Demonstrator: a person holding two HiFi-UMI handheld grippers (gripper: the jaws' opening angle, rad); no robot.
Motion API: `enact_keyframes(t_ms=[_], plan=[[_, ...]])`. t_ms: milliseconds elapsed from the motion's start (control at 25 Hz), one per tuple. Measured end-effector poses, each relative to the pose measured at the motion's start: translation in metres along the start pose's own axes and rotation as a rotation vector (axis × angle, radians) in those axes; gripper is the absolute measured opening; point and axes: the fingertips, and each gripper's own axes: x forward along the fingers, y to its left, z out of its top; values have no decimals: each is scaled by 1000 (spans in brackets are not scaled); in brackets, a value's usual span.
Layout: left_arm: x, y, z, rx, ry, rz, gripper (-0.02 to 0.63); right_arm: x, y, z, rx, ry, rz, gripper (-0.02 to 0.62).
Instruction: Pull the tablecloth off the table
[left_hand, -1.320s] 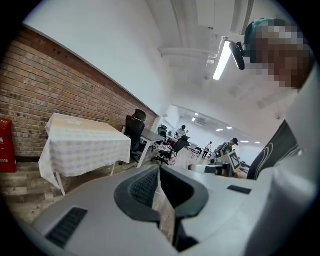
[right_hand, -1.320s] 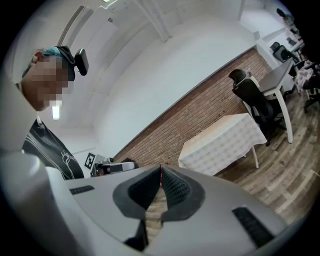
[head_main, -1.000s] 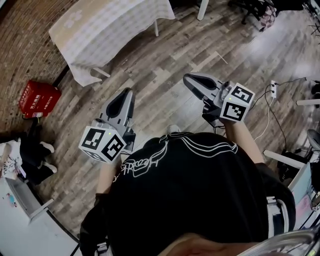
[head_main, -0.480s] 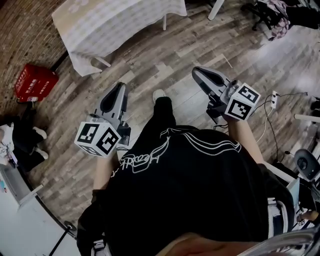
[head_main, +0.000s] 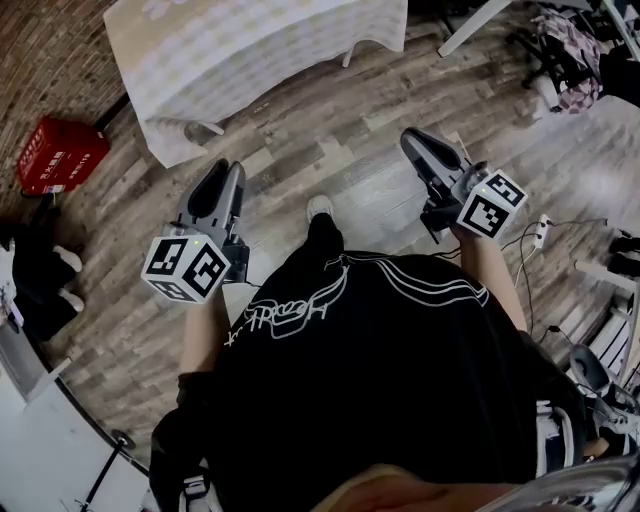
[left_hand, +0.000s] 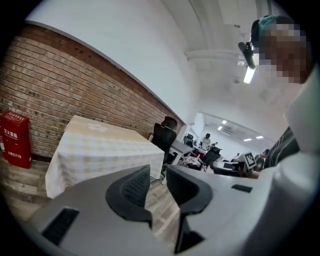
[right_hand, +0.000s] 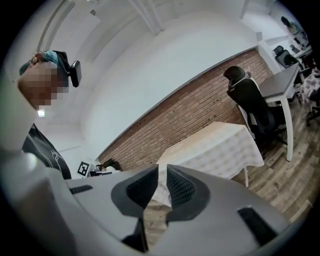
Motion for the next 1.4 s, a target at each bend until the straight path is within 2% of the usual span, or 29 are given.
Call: enact_keyframes(t_ms=[120, 320, 480, 680, 920, 1040, 1240, 1400], plan=[[20, 40, 15, -15, -6, 49, 100, 32, -32, 22, 2, 2, -20, 64], [38, 98, 29, -59, -17, 122, 149, 69, -80, 52, 5, 8, -83, 92], [43, 141, 28, -26, -8, 227, 191, 87, -111, 63, 2, 14, -125, 115], [49, 200, 1, 36, 61, 380, 223, 102, -144, 57, 7, 43, -155, 130], [47, 272, -18, 73, 42, 607, 239, 129, -187, 41, 23, 92, -169, 146], [43, 312, -41, 74, 90, 716, 241, 139, -208, 34, 20, 123, -184, 152], [49, 367, -68, 19, 172, 817, 240, 156, -245, 33, 24, 158, -211, 156], [63, 395, -74, 49, 222, 849, 241, 167, -261, 28, 8, 189, -212, 160]])
